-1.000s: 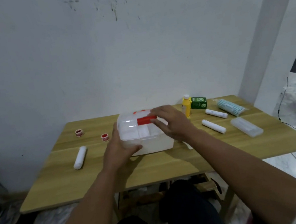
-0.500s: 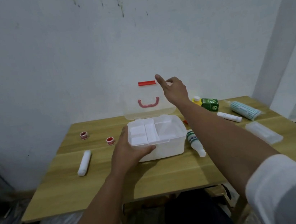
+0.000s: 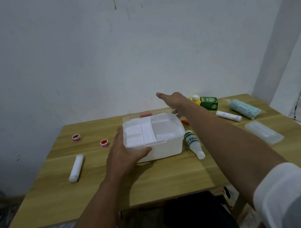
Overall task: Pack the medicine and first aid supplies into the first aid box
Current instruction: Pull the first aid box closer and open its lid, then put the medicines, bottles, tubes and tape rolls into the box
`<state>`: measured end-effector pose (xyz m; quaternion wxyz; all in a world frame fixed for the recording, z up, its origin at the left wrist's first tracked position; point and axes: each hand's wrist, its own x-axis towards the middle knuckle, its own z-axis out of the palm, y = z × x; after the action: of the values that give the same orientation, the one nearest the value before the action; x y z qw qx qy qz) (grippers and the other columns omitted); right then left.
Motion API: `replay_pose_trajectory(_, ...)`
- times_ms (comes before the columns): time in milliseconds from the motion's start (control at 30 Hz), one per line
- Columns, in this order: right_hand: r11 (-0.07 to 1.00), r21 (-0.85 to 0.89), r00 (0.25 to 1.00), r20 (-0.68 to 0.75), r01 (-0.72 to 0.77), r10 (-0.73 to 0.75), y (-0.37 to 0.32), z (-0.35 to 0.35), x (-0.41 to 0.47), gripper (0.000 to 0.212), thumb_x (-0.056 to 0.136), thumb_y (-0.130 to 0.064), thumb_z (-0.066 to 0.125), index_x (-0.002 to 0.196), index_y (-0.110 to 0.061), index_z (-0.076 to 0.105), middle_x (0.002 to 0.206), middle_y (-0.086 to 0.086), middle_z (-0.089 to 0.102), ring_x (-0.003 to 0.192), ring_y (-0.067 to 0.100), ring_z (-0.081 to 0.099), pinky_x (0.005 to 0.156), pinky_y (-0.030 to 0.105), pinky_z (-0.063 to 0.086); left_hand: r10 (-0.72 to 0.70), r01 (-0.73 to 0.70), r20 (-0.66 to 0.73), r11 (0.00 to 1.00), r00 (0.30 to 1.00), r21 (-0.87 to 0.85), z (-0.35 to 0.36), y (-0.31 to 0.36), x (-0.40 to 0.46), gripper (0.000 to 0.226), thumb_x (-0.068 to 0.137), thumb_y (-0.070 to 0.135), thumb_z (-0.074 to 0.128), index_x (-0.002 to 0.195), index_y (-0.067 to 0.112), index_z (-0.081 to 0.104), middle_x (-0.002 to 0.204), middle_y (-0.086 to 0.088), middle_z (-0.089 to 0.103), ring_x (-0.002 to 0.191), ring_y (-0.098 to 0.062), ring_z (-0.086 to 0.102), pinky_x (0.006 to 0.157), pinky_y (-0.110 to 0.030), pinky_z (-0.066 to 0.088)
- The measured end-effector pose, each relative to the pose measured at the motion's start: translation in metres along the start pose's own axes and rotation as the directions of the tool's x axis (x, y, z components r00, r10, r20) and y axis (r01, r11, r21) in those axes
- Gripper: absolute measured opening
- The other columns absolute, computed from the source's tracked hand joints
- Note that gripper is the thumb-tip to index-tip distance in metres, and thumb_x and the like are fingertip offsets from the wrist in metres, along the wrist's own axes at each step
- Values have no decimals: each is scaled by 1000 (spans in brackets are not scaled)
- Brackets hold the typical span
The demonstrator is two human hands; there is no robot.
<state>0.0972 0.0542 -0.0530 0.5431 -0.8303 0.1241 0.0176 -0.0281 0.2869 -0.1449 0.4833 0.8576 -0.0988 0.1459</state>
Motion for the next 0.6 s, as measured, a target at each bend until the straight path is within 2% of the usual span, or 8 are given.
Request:
replay_pose_trajectory(33,999,-17,998,-58,38,-39,-3,-8,0,85,89,-64,63,144,-1,48,142,15,55,121,41,61,92,53,57,-1,1,15,1000,1000,2,-1,-1,2,106,54,65,90,143,46,36,136,25,53,124,-5,51,91,-38,56)
replay_pose_trajectory(100,985,-54,964,-205,162,-170,-8,-31,3,56,86,-55,66,105,-2,66,114,16,73,100,37,73,80,51,63,-51,50,24,998,998,26,-3,-2,6,118,52,71,88,151,46,28,147,17,48,131,-11,48,99,-45,53)
replay_pose_trajectory(167,963,-94,904,-333,251,-268,-5,-61,10,38,83,-42,62,81,-5,70,86,13,78,80,33,76,77,50,64,-131,130,32,991,991,28,-4,-2,12,136,51,74,85,161,41,13,161,8,35,141,-21,40,105,-49,45)
replay_pose_trajectory(233,954,-155,848,-436,258,-300,6,-92,18,29,81,-35,58,86,-14,76,83,7,79,81,29,76,82,44,63,-143,144,69,989,987,-10,-3,-2,16,132,51,70,84,160,40,15,159,9,38,140,-23,41,102,-46,46)
replay_pose_trajectory(333,932,-320,823,-475,167,-311,39,-133,40,30,87,-21,58,109,-16,77,113,10,76,109,31,69,94,33,54,-105,110,75,992,992,-60,1,-6,19,112,53,71,86,149,49,31,132,29,49,125,-11,49,90,-33,51)
replay_pose_trajectory(467,731,-683,962,-199,0,-187,80,-154,85,51,93,-13,61,143,-8,56,148,14,53,133,33,53,108,39,46,-122,125,44,990,992,-66,8,-15,26,115,54,63,90,152,47,32,134,26,48,123,-8,49,90,-33,51)
replay_pose_trajectory(533,623,-782,990,-101,-16,-100,91,-152,104,57,94,-16,61,149,-9,46,151,15,49,135,34,51,109,41,45,-126,129,44,989,991,-74,11,-18,29,114,55,57,92,151,48,32,130,31,48,122,-7,48,87,-30,50)
replay_pose_trajectory(600,543,-840,998,-42,-10,-46,101,-149,121,52,90,-22,62,140,-15,50,140,14,57,123,32,57,103,43,49,-122,125,48,989,991,-74,14,-17,32,112,53,55,91,148,51,32,124,38,45,120,-6,48,85,-28,48)
